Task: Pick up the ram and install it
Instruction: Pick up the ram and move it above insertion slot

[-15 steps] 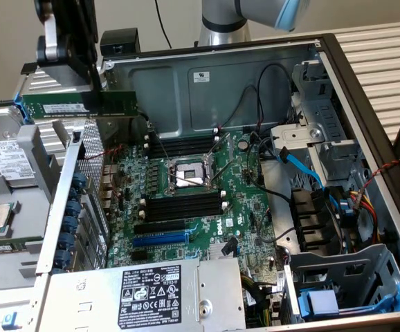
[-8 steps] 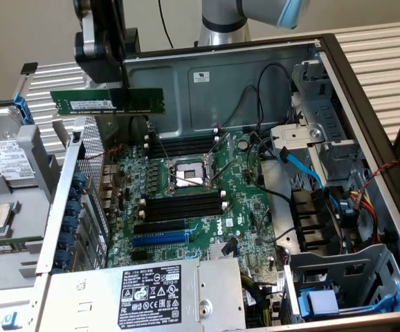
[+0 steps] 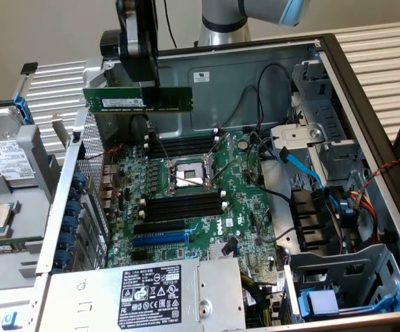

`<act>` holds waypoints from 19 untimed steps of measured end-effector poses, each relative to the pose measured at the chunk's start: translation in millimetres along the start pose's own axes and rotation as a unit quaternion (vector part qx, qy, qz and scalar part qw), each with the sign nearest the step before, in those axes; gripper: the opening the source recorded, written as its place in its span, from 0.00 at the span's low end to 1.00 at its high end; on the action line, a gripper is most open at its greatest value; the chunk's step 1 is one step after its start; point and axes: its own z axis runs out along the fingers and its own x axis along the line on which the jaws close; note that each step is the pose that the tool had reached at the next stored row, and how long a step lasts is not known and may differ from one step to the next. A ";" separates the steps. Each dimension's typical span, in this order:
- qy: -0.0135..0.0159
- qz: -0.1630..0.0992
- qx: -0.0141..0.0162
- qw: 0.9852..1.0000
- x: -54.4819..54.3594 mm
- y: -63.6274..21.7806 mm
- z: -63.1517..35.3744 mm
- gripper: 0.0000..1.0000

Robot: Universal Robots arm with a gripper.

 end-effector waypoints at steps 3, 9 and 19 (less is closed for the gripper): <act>0.000 0.000 0.000 1.000 -3.9 -11.9 1.3 0.14; 0.000 -0.002 0.000 1.000 -20.6 -16.7 7.3 0.14; -0.003 -0.026 0.003 1.000 -24.9 -18.0 10.5 0.14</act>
